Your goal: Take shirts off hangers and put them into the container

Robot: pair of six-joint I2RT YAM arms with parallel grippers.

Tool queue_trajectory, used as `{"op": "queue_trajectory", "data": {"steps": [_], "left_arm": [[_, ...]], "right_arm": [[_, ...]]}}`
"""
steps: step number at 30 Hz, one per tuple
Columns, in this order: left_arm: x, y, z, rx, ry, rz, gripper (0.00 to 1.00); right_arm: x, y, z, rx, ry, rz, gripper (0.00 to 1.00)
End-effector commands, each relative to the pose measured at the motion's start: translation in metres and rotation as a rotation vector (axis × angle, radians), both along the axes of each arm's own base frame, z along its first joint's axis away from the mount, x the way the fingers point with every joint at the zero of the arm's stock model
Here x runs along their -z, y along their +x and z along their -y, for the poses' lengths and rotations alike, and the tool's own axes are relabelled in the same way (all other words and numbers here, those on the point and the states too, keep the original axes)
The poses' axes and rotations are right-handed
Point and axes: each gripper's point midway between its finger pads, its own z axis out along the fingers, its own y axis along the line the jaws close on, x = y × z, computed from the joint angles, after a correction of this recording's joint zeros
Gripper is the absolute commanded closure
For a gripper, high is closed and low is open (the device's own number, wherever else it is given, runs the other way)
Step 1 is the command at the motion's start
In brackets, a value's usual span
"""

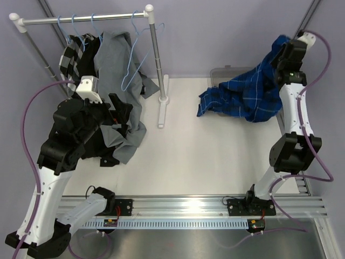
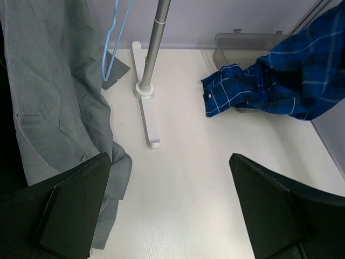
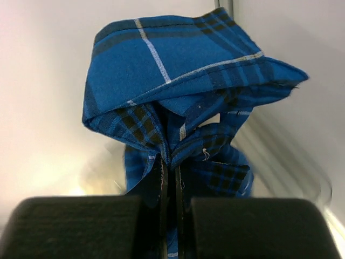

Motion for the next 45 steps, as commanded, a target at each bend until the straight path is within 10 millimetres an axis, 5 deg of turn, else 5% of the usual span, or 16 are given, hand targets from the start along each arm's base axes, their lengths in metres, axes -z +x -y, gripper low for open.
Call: {"op": "queue_trajectory", "data": {"steps": [1,5,6,8,9,11,14,17,20,24,26,27,34,40,45], "left_arm": [[-0.005,-0.005,0.005,0.027,-0.035,0.016,0.01],[-0.001,-0.006,0.006,0.031,-0.043,0.007,0.01],[-0.001,-0.007,0.006,0.033,-0.044,0.006,0.01],[0.001,-0.008,0.006,0.034,-0.045,0.002,0.01],[0.001,-0.008,0.006,0.032,-0.045,0.002,0.01],[0.001,-0.01,0.006,0.038,-0.047,0.005,0.01],[0.001,-0.011,0.004,0.035,-0.041,0.005,0.01],[-0.004,-0.013,0.003,0.034,-0.04,0.017,0.01],[-0.007,-0.014,0.003,0.037,-0.041,0.026,0.01],[-0.007,-0.014,0.004,0.044,-0.042,0.025,0.01],[-0.006,-0.014,0.004,0.045,-0.039,0.025,0.01],[-0.006,-0.014,0.004,0.045,-0.037,0.025,0.01],[-0.007,-0.016,0.003,0.044,-0.039,0.03,0.01],[-0.002,-0.016,0.004,0.049,-0.036,0.019,0.01],[0.0,-0.017,0.005,0.054,-0.033,0.017,0.01]], "right_arm": [[0.037,0.015,-0.01,-0.058,0.018,-0.023,1.0],[0.143,0.034,-0.015,-0.078,0.122,-0.289,1.0],[0.173,0.026,-0.017,-0.068,0.154,-0.398,1.0],[0.209,0.033,-0.018,-0.047,0.214,-0.492,1.0],[0.23,0.022,-0.021,-0.039,0.247,-0.588,0.97],[0.248,0.019,-0.023,-0.019,0.288,-0.663,0.87],[0.228,0.019,-0.026,-0.043,0.277,-0.624,0.72],[0.164,0.021,-0.027,-0.099,0.208,-0.476,0.4],[0.101,0.013,-0.035,-0.175,0.134,-0.363,0.22],[0.048,-0.008,-0.062,-0.265,0.026,-0.264,0.17],[0.041,-0.026,-0.079,-0.304,-0.061,-0.259,0.16],[0.037,-0.029,-0.102,-0.349,-0.099,-0.248,0.16],[0.077,-0.075,-0.215,-0.559,-0.358,-0.37,0.16],[0.152,-0.084,-0.261,-0.614,-0.441,-0.535,0.16],[0.185,-0.068,-0.276,-0.542,-0.528,-0.589,0.15]]}}
